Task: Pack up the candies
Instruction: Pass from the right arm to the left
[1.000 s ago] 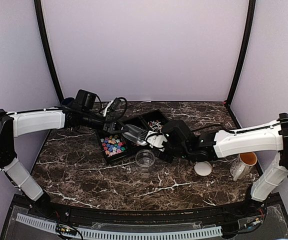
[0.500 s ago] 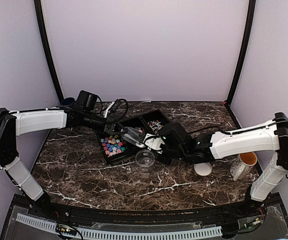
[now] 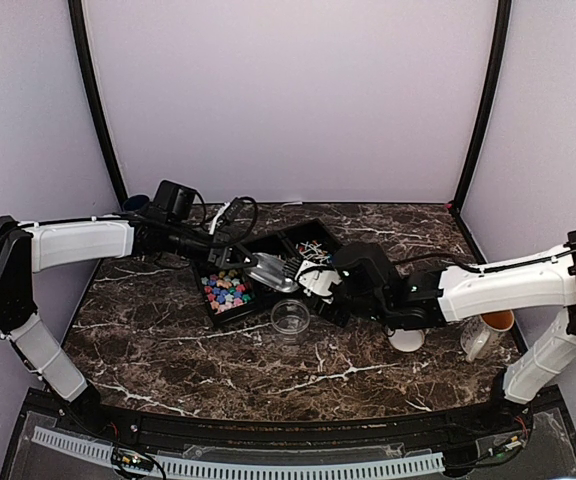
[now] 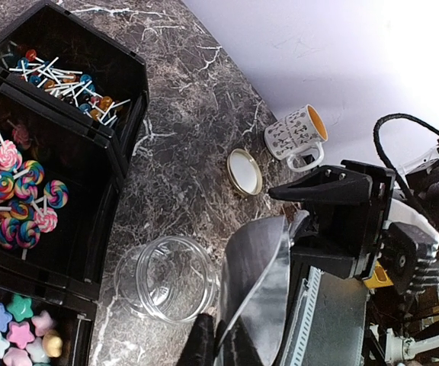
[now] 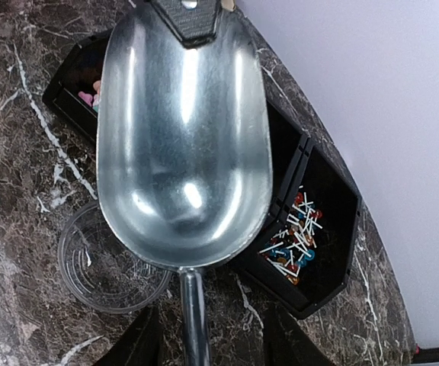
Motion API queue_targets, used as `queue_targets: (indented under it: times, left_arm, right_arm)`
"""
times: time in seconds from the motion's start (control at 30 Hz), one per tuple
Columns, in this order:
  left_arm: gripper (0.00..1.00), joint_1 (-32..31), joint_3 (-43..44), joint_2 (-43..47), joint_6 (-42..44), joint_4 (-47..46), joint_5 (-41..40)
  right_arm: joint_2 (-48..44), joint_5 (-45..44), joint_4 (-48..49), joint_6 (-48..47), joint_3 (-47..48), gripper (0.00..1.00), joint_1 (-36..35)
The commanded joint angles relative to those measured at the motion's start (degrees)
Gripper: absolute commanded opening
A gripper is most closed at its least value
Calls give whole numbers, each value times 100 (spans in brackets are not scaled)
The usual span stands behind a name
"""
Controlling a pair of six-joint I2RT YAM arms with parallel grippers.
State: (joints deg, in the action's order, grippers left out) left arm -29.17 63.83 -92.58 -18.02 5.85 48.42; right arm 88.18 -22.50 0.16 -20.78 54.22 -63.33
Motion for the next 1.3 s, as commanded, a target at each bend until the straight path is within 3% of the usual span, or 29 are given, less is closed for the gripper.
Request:
queue_targets:
  times: [0.0,0.07,0.2,0.23,0.5,0.9,1.0,1.27]
  left_arm:
    - [0,-14,60,276,-46,-238,309]
    - [0,-17,40,333,-27,-277,329]
    - [0,-15,-32,447,-66,-457,411]
    - [0,-15,-44,459,-85,-503,448]
    - [0,-13,-142,477,-289,-810,785]
    - [0,-14,-211,373,-555,-1094,1137]
    - [0,-11,-209,358,-572,-1090,1149]
    - [0,-16,-213,339,-611,-1112,1190]
  right_arm:
    - [-517,237,656,-6,-306,47,-48]
    - [-696,402,818,-6,-474,55,-36]
    - [-1105,749,1240,-9,-863,95,8]
    - [-1204,864,1360,0,-967,99,33]
    - [-1716,1393,2053,124,-1481,99,243]
    - [-1542,1366,2648,-71,-1559,82,249]
    - [-1493,1415,2710,-132,-1541,67,242]
    - [-1435,1435,2994,-303,-1626,62,242]
